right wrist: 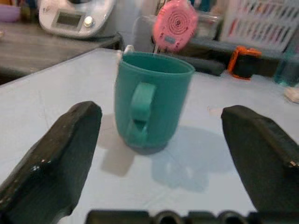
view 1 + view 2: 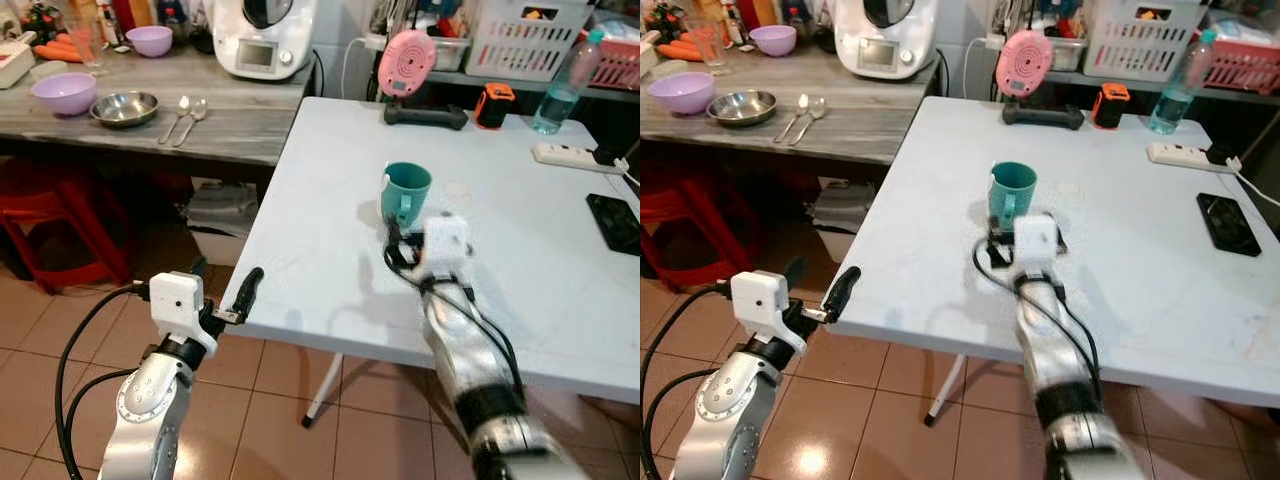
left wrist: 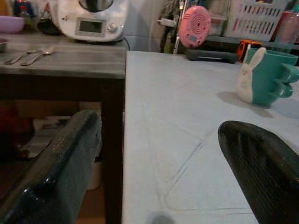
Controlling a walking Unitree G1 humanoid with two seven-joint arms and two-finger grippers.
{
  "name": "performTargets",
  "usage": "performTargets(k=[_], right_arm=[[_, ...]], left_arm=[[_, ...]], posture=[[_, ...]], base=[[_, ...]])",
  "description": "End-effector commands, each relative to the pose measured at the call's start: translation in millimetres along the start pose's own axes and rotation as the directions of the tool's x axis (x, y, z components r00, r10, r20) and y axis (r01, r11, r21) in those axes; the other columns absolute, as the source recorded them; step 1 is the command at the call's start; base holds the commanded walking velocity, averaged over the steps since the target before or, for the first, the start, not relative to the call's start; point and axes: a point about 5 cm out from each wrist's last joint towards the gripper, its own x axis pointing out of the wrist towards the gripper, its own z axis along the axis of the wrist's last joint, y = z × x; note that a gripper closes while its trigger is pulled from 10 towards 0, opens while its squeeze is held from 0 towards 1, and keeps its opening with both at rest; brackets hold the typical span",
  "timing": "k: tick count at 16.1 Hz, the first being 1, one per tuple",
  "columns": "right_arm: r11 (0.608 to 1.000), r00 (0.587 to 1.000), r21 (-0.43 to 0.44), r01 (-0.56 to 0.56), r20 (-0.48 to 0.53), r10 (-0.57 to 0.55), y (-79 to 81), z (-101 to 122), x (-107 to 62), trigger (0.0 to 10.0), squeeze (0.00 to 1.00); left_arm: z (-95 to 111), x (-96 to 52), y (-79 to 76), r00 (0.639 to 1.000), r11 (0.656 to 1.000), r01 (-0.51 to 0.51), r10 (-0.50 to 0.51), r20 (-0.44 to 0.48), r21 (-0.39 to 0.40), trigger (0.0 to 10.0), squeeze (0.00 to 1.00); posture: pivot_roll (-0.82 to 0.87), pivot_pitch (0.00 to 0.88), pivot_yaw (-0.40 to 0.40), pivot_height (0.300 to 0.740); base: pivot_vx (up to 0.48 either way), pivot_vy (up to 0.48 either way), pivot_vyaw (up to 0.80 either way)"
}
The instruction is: Setting the table
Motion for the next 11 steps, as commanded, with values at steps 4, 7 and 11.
performTargets(k=[4,7,11], right_arm=[[1.000,0.995,0.010,0.023,0.097,-0.024,-9.3,19,-38.6,10.0,0.00],[1.000,0.994,0.009,0.020,0.110,-0.021,-14.0,27,-50.4,10.0,0.00],[1.000,0.995,0.001,0.026,0.093,-0.026,-18.7,31,-50.3,10.0,0.00]], left_arm=[[8,9.8,-9.0,0.998,0.998,0.062,-0.062,0.024,-0.019,10.0,0.00],[10,12.2,-12.8,0.995,0.995,0.098,-0.097,0.037,-0.025,10.0,0.00],[9,12.6,-16.4,0.992,0.992,0.124,-0.123,0.036,-0.035,10.0,0.00]], posture=[[0.07,0.000,-0.016,0.740],[0.05,0.000,-0.007,0.740],[0.05,0.000,-0.007,0.740]], base=[[0.000,0.000,0.00],[0.000,0.000,0.00],[0.130,0.000,-0.29]])
